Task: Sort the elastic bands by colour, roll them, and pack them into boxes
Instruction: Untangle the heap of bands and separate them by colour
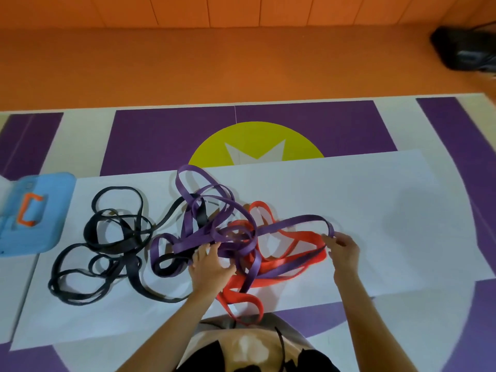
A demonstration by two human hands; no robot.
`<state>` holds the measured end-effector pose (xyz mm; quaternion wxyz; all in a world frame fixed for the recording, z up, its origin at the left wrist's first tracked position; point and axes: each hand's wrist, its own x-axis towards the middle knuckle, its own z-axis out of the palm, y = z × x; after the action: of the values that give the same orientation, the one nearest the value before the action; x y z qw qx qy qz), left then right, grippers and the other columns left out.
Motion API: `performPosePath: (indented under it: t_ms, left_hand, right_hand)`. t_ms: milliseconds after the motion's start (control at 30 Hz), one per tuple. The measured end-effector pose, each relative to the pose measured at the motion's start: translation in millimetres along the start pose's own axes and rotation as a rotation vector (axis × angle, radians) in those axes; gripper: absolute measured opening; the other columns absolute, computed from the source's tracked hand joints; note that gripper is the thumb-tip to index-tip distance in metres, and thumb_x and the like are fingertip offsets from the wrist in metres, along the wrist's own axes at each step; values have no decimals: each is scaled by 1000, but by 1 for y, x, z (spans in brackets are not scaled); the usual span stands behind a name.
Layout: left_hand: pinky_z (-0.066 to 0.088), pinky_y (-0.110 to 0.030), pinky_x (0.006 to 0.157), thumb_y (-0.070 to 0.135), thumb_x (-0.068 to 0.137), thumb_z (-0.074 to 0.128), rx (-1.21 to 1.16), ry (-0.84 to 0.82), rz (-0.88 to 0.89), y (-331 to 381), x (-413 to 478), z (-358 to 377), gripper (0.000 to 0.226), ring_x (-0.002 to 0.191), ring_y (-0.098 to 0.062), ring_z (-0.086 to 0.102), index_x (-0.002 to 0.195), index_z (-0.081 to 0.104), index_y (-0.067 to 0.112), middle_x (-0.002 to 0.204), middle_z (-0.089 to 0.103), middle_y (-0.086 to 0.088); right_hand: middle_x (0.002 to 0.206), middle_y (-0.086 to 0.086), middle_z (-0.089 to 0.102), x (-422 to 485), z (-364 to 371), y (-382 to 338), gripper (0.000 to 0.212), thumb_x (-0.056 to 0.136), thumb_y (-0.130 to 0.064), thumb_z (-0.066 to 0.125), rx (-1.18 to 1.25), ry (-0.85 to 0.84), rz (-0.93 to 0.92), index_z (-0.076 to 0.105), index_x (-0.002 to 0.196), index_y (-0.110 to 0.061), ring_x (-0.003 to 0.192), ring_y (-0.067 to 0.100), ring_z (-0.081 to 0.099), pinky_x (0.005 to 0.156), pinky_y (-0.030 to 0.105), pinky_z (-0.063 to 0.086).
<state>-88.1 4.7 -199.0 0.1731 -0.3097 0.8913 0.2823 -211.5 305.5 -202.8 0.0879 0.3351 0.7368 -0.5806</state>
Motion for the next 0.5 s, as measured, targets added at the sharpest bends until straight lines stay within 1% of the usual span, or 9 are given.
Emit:
performPosePath:
  t_ms: [33, 100, 167, 200, 300, 333, 367, 433, 500]
  left_hand:
    - [35, -55, 117, 44, 86, 76, 33, 85, 8, 0, -2, 0, 55, 143, -30, 39, 136, 59, 29, 148, 48, -3]
    - [46, -48, 103, 35, 88, 75, -29, 178, 64, 1, -3, 0, 24, 120, -24, 55, 107, 65, 26, 119, 61, 2]
    - [54, -37, 85, 25, 92, 72, -237, 32, 100, 8, 1, 1, 10, 100, -22, 67, 94, 63, 22, 97, 70, 4]
    - [56, -34, 82, 24, 93, 71, -271, -99, 105, 12, 1, 4, 9, 95, -21, 70, 96, 64, 19, 92, 73, 3]
    - [53, -33, 93, 32, 93, 74, -210, -459, 137, 19, -3, 24, 34, 106, -19, 70, 121, 64, 15, 110, 76, 0]
    - [51, -34, 96, 33, 92, 76, -220, -524, 144, 19, -7, 33, 40, 110, -19, 68, 125, 63, 15, 116, 74, 1]
    - [51, -34, 96, 31, 91, 78, -224, -531, 161, 17, -9, 40, 40, 110, -19, 67, 125, 64, 15, 116, 73, 1]
    - [54, -37, 94, 22, 91, 80, -241, -437, 211, 15, -9, 47, 26, 104, -22, 70, 112, 68, 11, 108, 75, -4]
    - [55, -36, 93, 12, 95, 77, -404, -389, 182, 15, -7, 41, 14, 98, -22, 71, 101, 65, 10, 100, 75, -7]
  right_hand:
    - [93, 13, 71, -7, 4, -7, 22, 85, -7, 86, 16, -30, -78, 73, 103, -8, 85, 32, 67, 77, 41, 54]
    - [90, 8, 74, -21, 12, -18, 24, 84, -5, 87, 21, -163, -195, 71, 99, -15, 79, 26, 72, 74, 40, 60]
    - [85, 5, 75, -33, 20, -25, 29, 83, -1, 87, 32, -347, -242, 71, 102, -15, 74, 20, 74, 66, 33, 63]
    - [85, 6, 75, -38, 22, -27, 31, 84, 0, 86, 37, -430, -234, 71, 107, -15, 76, 21, 76, 66, 32, 64]
    - [101, 17, 76, -48, 27, -24, 43, 86, -2, 86, -15, -596, -153, 67, 121, -18, 93, 30, 78, 70, 43, 66]
    - [106, 20, 75, -49, 28, -22, 46, 86, -4, 87, -55, -620, -119, 65, 124, -17, 98, 33, 77, 73, 47, 66]
    - [109, 21, 74, -50, 29, -18, 48, 85, -7, 87, -104, -631, -91, 63, 126, -17, 100, 35, 77, 75, 50, 66]
    - [111, 18, 75, -49, 28, -10, 45, 87, -11, 86, -200, -630, -77, 63, 126, -18, 100, 34, 78, 82, 51, 66]
    - [108, 15, 78, -48, 26, -3, 34, 92, -8, 80, -231, -613, -97, 66, 121, -19, 99, 33, 78, 91, 54, 63]
